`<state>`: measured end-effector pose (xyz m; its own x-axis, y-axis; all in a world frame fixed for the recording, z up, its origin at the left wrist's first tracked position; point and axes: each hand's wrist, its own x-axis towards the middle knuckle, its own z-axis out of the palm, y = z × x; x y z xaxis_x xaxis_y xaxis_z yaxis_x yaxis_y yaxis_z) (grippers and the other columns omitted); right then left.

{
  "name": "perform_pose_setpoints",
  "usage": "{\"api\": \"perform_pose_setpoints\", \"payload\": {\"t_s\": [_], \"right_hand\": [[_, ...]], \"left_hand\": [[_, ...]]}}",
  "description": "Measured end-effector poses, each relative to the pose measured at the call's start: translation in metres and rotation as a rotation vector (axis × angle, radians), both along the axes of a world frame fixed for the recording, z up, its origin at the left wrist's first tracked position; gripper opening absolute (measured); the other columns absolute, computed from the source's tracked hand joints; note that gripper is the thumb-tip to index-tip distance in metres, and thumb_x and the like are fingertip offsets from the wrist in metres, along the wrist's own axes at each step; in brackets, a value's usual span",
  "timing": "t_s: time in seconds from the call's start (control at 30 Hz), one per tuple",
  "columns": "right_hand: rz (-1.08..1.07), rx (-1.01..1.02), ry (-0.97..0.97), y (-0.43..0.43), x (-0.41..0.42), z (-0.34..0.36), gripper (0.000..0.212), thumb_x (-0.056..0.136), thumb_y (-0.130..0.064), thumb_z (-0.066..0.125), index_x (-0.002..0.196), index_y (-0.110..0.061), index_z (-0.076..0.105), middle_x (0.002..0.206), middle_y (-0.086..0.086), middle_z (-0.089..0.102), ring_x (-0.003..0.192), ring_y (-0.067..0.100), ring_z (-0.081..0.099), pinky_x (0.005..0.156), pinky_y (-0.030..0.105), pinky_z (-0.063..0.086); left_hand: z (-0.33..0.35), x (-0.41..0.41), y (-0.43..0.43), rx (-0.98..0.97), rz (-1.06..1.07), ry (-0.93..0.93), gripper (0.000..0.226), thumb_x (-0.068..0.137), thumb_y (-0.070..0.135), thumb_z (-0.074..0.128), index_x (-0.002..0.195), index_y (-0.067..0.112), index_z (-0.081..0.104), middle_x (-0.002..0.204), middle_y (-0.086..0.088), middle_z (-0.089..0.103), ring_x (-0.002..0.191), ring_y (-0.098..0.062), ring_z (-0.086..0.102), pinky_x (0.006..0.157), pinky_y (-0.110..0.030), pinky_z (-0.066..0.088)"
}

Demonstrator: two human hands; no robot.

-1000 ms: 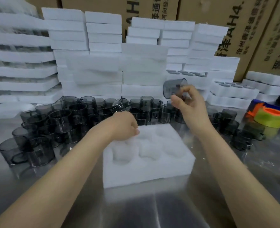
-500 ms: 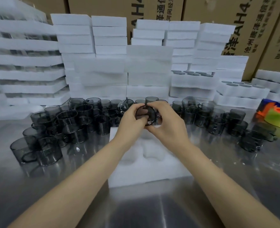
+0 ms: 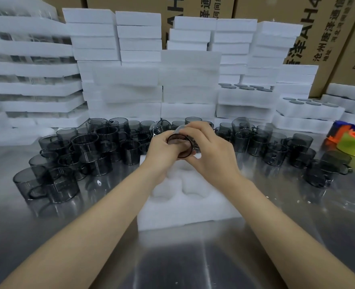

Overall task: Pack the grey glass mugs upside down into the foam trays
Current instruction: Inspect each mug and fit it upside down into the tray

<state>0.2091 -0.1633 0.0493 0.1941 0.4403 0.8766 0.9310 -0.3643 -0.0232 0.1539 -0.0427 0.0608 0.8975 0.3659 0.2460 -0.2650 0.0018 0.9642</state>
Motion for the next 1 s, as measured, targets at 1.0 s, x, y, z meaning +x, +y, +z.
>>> {"api": "perform_pose_setpoints", "payload": {"t_s": [1.0], "right_hand": [[0.204,0.083,0.455,-0.005,-0.007,0.003,0.067,0.069,-0.032,0.085,0.128,-0.022,0.054,0.115,-0.023,0.052,0.1,-0.007,0.049,0.083,0.011,0.04]], "left_hand": [[0.097,-0.07,0.072,1.085,0.145,0.67,0.023,0.097,0.02,0.053,0.102,0.006,0.071,0.102,-0.005,0.072,0.096,-0.017,0.068,0.087,-0.03,0.051]]}}
